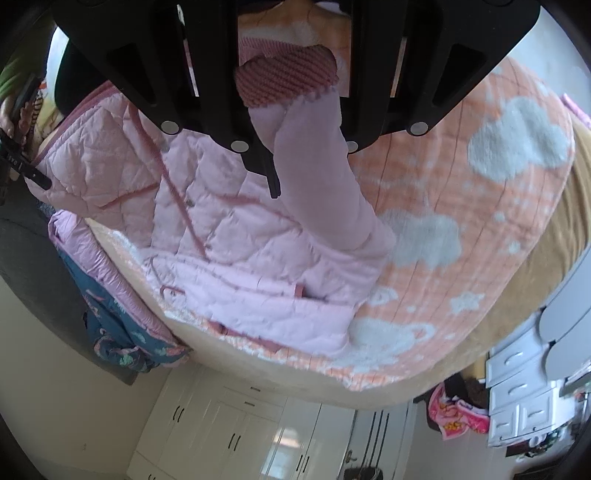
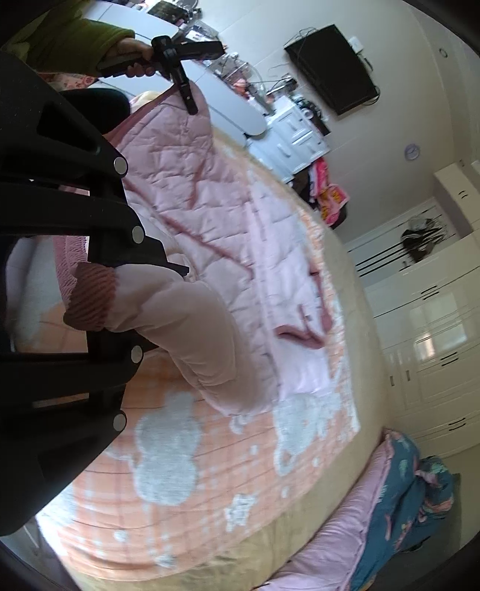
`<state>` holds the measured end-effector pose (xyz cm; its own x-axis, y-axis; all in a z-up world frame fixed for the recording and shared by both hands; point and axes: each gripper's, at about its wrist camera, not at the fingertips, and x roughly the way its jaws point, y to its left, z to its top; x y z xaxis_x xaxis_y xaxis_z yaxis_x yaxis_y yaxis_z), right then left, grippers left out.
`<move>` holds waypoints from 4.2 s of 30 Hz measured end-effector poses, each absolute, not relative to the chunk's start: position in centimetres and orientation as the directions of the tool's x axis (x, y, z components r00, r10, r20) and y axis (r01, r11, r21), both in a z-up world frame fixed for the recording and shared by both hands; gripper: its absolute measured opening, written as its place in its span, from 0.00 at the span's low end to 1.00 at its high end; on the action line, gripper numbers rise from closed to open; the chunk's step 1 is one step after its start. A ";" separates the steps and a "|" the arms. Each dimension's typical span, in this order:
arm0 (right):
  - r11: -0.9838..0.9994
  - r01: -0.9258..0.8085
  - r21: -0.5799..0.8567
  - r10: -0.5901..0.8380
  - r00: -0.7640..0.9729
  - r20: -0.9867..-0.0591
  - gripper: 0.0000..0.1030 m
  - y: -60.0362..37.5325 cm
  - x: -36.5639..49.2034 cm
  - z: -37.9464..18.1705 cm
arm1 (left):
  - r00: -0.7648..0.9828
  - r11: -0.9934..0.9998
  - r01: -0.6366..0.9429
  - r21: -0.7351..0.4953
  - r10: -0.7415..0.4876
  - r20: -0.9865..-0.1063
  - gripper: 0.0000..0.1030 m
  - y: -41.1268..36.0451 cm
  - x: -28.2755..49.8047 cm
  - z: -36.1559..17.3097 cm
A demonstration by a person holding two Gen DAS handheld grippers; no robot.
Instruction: Fold large clothes
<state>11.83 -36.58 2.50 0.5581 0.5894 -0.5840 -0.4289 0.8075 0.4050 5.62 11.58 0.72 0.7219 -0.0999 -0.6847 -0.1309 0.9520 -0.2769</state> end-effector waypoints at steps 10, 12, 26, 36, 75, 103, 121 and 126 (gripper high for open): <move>0.795 -0.416 0.442 0.606 0.587 -0.537 0.17 -36.9 13.9 4.9 | 0.760 0.947 -0.114 -0.300 -0.111 -0.641 0.08 12.0 8.1 3.8; 0.795 -0.410 0.447 0.605 0.591 -0.534 0.17 -36.9 14.3 5.4 | 0.767 0.946 -0.111 -0.306 -0.115 -0.632 0.08 12.1 8.7 4.3; 0.787 -0.426 0.445 0.611 0.634 -0.474 0.16 -36.1 16.9 9.4 | 0.798 0.941 -0.115 -0.318 -0.103 -0.594 0.08 12.6 11.9 8.2; 0.792 -0.380 0.477 0.594 0.661 -0.459 0.16 -36.3 18.8 10.7 | 0.813 0.940 -0.108 -0.323 -0.103 -0.573 0.08 13.0 13.5 10.3; 0.790 -0.206 0.578 0.540 0.681 -0.495 0.16 -36.0 34.0 11.8 | 0.813 0.953 -0.204 -0.224 0.038 -0.581 0.08 15.7 25.8 12.6; 0.733 -0.109 0.671 0.593 0.586 -0.552 0.69 -35.4 40.5 5.6 | 0.743 0.955 -0.250 -0.157 0.085 -0.664 0.10 16.0 31.0 7.3; 0.884 -0.248 0.396 0.446 0.700 -0.558 0.88 -32.2 36.0 4.9 | 0.746 0.963 -0.234 -0.132 0.091 -0.660 0.15 13.9 31.3 7.2; 0.940 -0.202 0.274 0.329 0.747 -0.577 0.91 -31.6 35.0 2.1 | 0.747 0.963 -0.239 -0.127 0.098 -0.657 0.21 13.3 30.8 7.4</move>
